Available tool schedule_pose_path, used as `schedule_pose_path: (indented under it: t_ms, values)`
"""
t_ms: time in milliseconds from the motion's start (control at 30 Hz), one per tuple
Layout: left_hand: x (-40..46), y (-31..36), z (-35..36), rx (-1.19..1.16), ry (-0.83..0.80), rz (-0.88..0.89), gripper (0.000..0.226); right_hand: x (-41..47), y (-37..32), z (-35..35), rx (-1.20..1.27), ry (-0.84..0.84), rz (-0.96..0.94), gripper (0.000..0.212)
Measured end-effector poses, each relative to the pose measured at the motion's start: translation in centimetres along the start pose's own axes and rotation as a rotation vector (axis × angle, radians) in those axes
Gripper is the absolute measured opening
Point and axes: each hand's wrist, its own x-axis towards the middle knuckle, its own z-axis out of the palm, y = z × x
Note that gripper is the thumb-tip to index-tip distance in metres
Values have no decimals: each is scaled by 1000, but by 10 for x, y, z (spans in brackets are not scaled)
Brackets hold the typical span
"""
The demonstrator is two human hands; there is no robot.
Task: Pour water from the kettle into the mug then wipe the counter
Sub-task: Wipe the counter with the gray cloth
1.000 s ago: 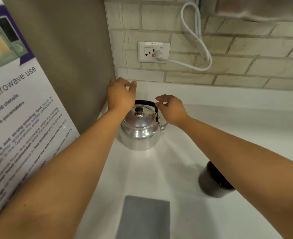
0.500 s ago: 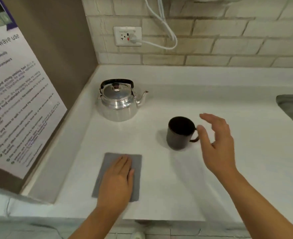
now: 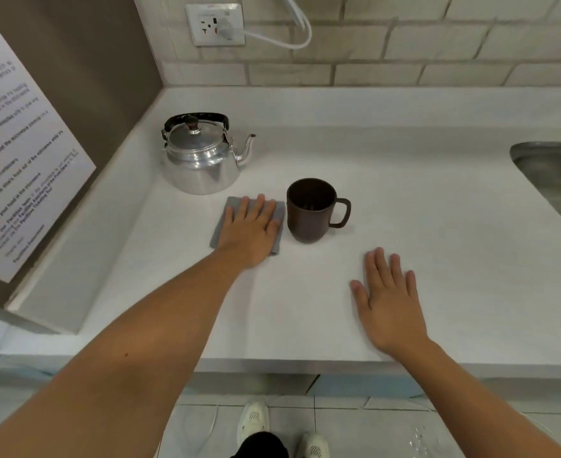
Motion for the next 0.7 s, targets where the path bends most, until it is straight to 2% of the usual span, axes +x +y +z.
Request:
schedule_pose_path:
  t_ms: [233,367,533,600,700]
  values:
    - [-88,-1,10,-75,71,-217,59,0,1,0,14,6,-7,65]
    - [-144,57,26,-74,87,-104,65,3,4,-4,107,-2,-30,61]
    - [-132,143,36,-155,66,133,56,3,19,-23,449,-24,-34,50]
    - [-117,166,28,-289,-4,249,54,1,23,-31,553,0,6,48]
    - [-107,162,6,-869,-77,260,44,-1,23,-38,595,89,52,46]
